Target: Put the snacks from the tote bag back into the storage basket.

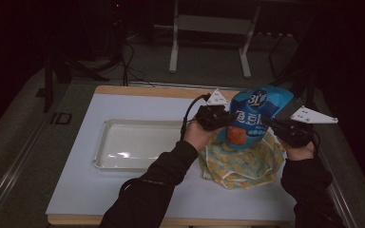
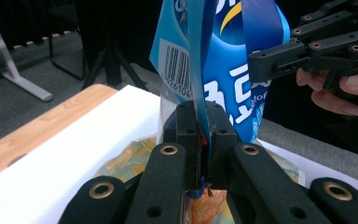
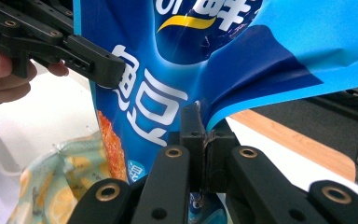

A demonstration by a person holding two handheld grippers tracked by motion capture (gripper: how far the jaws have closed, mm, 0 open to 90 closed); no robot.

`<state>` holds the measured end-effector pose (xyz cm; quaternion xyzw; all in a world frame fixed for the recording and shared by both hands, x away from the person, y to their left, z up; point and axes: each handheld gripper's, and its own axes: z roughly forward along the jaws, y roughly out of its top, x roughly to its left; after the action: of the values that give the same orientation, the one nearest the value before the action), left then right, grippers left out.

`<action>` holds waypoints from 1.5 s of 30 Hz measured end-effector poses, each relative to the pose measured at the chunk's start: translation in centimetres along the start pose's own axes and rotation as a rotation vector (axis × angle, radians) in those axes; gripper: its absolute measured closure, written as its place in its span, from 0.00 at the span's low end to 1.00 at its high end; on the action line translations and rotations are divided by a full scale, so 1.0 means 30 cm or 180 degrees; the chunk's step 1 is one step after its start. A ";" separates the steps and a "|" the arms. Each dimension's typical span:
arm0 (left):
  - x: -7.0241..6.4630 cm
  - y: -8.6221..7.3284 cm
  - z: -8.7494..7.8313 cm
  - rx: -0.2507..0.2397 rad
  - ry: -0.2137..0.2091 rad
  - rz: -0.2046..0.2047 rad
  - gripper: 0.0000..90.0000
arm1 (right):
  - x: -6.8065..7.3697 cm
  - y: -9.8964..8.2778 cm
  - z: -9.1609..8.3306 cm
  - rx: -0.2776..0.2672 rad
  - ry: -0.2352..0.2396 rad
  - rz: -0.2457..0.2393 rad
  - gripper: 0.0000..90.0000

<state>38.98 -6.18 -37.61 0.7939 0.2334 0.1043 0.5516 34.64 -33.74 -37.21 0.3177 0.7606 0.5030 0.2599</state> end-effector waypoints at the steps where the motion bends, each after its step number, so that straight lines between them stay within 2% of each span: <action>1: 0.002 0.009 -0.011 -0.0031 0.0011 -0.0010 0.97 | 0.002 0.009 0.000 -0.0003 -0.0009 -0.0001 0.99; 10: 0.014 0.045 -0.071 -0.0086 0.0059 -0.0013 0.97 | 0.023 0.081 0.007 -0.0040 -0.0009 -0.0078 0.99; 23: 0.043 0.077 -0.184 -0.0118 0.0214 -0.0007 0.98 | 0.081 0.176 0.057 -0.0098 0.0057 -0.0181 0.99; 45: 0.086 0.047 -0.336 -0.0154 0.0401 -0.0074 0.98 | 0.178 0.248 0.152 -0.0138 0.0231 -0.0278 0.99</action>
<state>37.30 3.00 -32.83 0.7694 0.2744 0.1533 0.5561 36.02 -24.86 -32.32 0.2600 0.7716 0.5187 0.2606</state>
